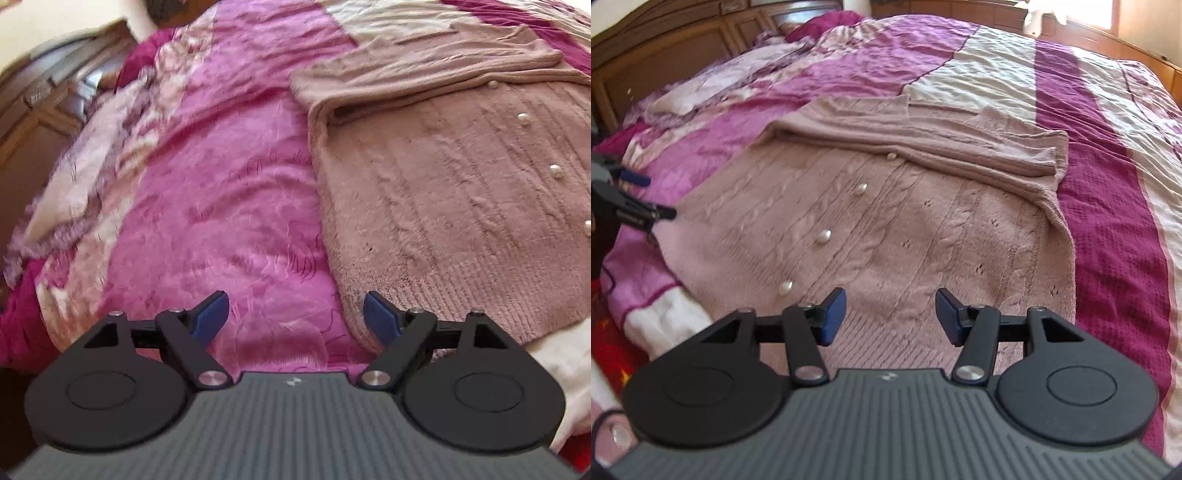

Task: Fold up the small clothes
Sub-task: 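Move both grippers to the ribbed hem of the cardigan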

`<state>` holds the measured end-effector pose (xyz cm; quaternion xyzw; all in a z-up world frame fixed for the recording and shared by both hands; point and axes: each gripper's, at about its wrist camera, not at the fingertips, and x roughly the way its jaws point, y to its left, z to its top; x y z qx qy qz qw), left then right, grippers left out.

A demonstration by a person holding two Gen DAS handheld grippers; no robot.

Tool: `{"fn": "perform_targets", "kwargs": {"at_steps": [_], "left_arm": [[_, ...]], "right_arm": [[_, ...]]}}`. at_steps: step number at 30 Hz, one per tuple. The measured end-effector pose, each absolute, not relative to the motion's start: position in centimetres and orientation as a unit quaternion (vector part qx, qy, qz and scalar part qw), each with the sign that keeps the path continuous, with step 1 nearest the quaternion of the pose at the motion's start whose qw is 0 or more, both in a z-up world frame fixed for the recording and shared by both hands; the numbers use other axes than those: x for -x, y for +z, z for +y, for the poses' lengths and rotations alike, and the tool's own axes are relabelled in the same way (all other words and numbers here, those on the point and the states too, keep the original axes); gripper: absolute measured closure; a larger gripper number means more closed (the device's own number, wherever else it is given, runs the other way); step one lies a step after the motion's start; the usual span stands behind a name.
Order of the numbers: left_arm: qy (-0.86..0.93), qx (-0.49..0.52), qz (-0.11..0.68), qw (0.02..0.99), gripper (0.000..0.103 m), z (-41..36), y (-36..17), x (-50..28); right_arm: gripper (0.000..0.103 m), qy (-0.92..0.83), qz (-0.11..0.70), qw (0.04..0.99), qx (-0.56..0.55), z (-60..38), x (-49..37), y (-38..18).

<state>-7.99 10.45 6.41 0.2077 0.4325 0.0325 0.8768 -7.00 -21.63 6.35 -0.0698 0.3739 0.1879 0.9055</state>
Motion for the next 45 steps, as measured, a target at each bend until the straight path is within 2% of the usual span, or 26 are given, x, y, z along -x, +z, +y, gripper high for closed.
{"fn": "perform_targets", "kwargs": {"at_steps": [8,11,23,34,45], "left_arm": [[-0.089,-0.261,0.393,0.877,0.017,6.4,8.5,10.6],[-0.126,-0.296,0.387,0.864,0.017,4.8,7.9,11.6],[-0.163,-0.383,0.410,0.811,0.017,2.1,2.5,12.3],[-0.108,-0.325,0.390,0.855,0.017,2.3,1.6,9.5],[-0.100,-0.326,0.380,0.860,0.017,2.2,0.0,9.4]], "right_arm": [[0.046,0.212,0.382,0.891,0.125,-20.5,8.7,6.4],[0.033,0.217,0.380,0.884,0.164,-19.7,9.7,6.1],[0.033,0.247,0.408,0.841,0.256,-17.6,10.8,3.6],[0.033,0.182,0.374,0.878,0.237,-18.1,9.3,3.4],[0.033,0.178,0.378,0.875,0.244,-17.7,9.5,2.3]]}}
